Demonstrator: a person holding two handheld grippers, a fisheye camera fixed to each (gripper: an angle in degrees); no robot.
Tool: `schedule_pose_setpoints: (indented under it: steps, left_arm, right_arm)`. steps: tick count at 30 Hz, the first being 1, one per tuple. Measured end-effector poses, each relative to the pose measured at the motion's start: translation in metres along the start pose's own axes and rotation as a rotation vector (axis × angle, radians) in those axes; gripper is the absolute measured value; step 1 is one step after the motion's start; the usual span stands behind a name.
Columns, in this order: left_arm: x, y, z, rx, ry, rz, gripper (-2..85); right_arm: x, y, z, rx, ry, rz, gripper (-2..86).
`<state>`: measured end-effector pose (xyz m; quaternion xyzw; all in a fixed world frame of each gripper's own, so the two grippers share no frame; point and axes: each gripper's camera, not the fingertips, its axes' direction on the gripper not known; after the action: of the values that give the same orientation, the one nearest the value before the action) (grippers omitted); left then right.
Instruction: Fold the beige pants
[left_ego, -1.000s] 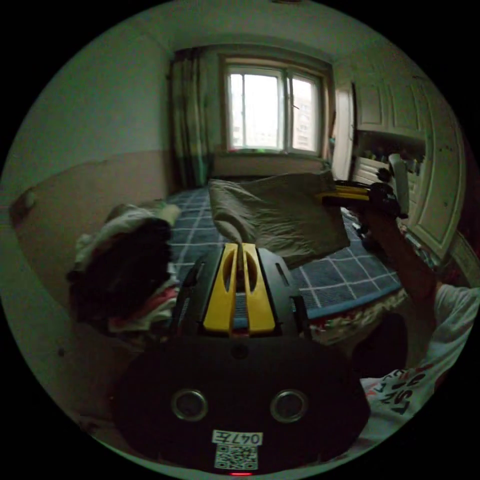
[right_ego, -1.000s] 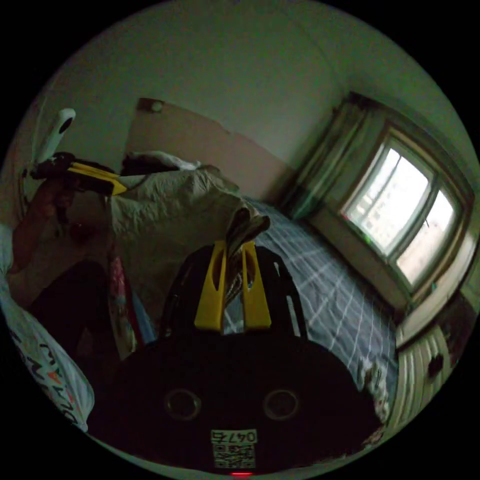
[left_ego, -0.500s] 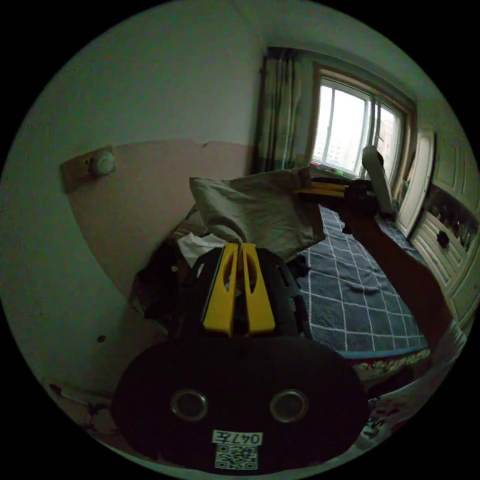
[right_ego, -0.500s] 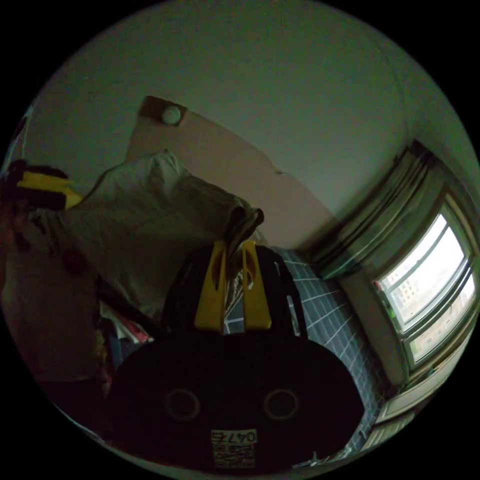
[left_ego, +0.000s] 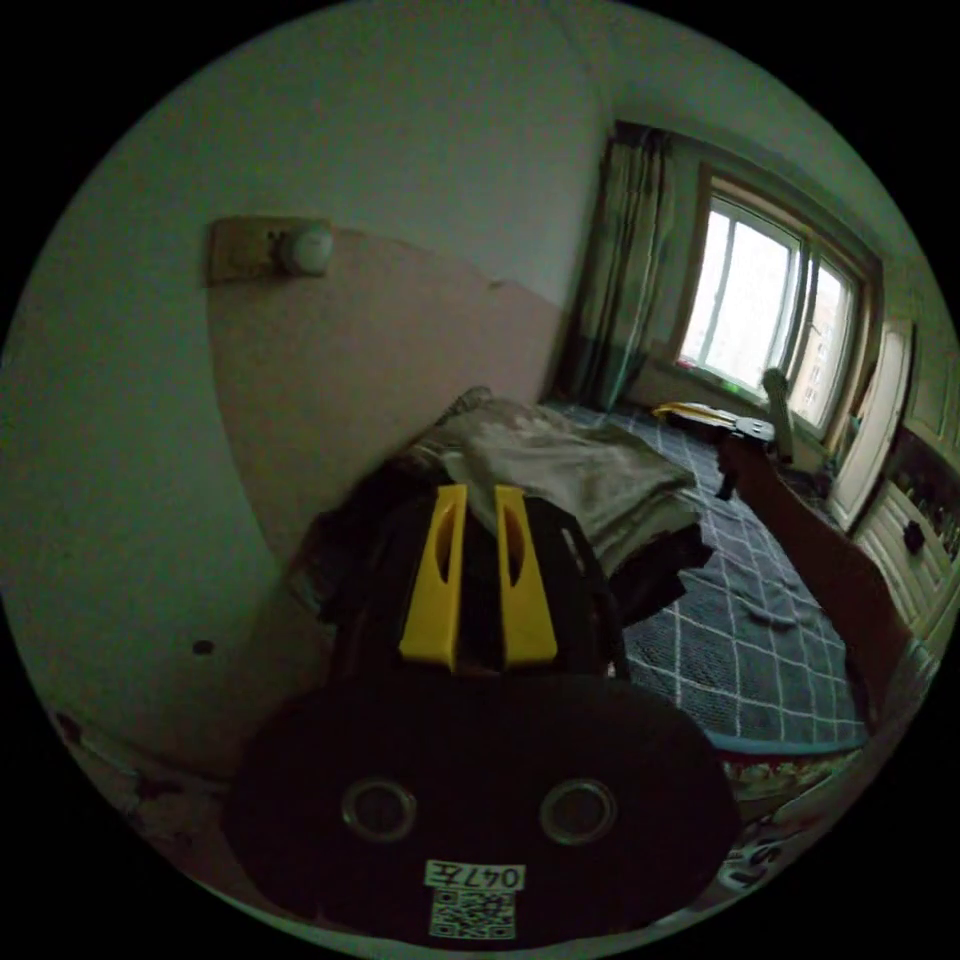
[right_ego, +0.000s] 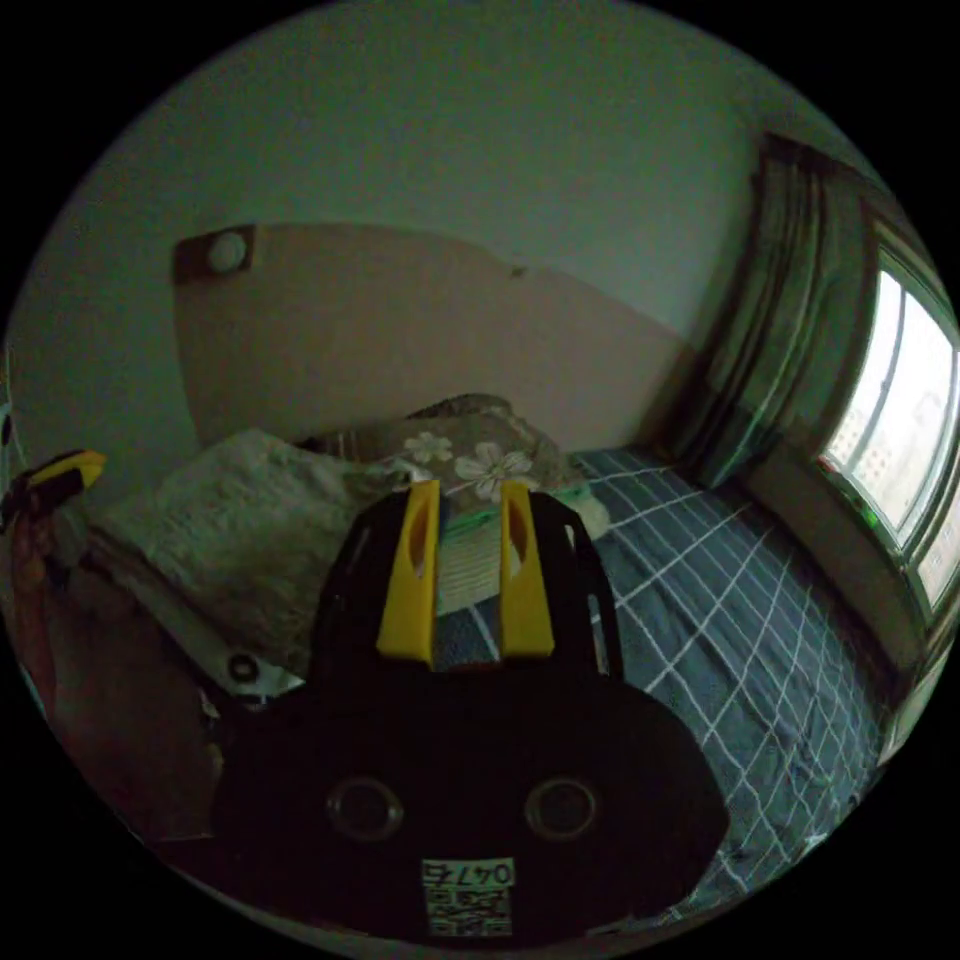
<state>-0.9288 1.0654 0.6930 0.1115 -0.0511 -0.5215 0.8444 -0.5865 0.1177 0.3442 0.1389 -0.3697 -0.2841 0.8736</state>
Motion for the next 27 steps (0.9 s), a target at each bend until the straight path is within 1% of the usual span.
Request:
schedule_pose_setpoints:
  steps: [1, 3, 5, 7, 10, 13, 14, 16, 18, 19, 20, 21, 22, 23, 24, 26, 27]
  left_arm:
    - [0.003, -0.014, 0.0, -0.001, -0.027, 0.009, 0.5]
    - [0.014, -0.041, 0.012, -0.043, -0.026, 0.065, -0.4]
    - [0.033, -0.08, 0.05, -0.177, 0.069, 0.147, -0.7]
    - [0.042, -0.1, 0.086, -0.269, 0.079, 0.153, -0.8]
    - [0.045, -0.106, 0.146, -0.401, -0.004, 0.079, -0.8]
    - [0.041, -0.092, 0.185, -0.49, -0.078, -0.003, -0.8]
    - [0.043, -0.086, 0.193, -0.506, -0.061, -0.027, -0.8]
    - [0.05, -0.083, 0.192, -0.479, -0.061, -0.058, -0.8]
    - [0.064, -0.084, 0.178, -0.422, -0.146, -0.061, -0.9]
    - [0.077, -0.086, 0.162, -0.355, -0.203, -0.057, -0.9]
    - [0.093, -0.084, 0.143, -0.291, -0.211, -0.042, -0.9]
    - [0.103, -0.082, 0.134, -0.262, -0.194, -0.028, -0.9]
    - [0.127, -0.075, 0.117, -0.219, -0.122, 0.021, -0.9]
    - [0.157, -0.06, 0.104, -0.189, -0.014, 0.087, -1.0]
    - [0.174, -0.05, 0.099, -0.183, 0.045, 0.132, -1.0]
    - [0.255, 0.002, 0.092, -0.232, 0.238, 0.341, -1.0]
    - [0.277, 0.019, 0.093, -0.254, 0.274, 0.394, -1.0]
  right_arm:
    - [0.002, -0.001, -0.012, 0.034, -0.013, -0.012, 4.1]
    - [-0.007, -0.003, -0.024, 0.057, -0.089, -0.064, 3.8]
    - [-0.025, -0.003, -0.031, 0.04, -0.171, -0.149, 3.9]
    - [-0.046, 0.006, -0.037, -0.016, -0.248, -0.256, 3.7]
    - [-0.051, 0.03, -0.046, -0.083, -0.247, -0.313, 3.4]
    - [-0.03, 0.056, -0.062, -0.1, -0.251, -0.281, 3.0]
    - [-0.024, 0.061, -0.066, -0.099, -0.26, -0.266, 2.9]
    - [0.0, 0.074, -0.088, -0.086, -0.29, -0.217, 2.4]
    - [0.019, 0.082, -0.115, -0.055, -0.284, -0.186, 2.0]
    - [0.033, 0.09, -0.141, -0.012, -0.279, -0.159, 1.8]
    - [0.039, 0.096, -0.156, 0.011, -0.278, -0.147, 1.7]
    - [0.051, 0.111, -0.186, 0.057, -0.278, -0.127, 1.4]
    - [0.062, 0.132, -0.219, 0.095, -0.276, -0.111, 1.0]
    - [0.067, 0.144, -0.234, 0.108, -0.274, -0.104, 0.8]
    - [0.077, 0.172, -0.265, 0.113, -0.282, -0.076, 0.5]
    - [0.093, 0.219, -0.309, 0.079, -0.308, -0.024, -0.7]
    - [0.102, 0.255, -0.337, 0.056, -0.292, 0.031, -0.9]
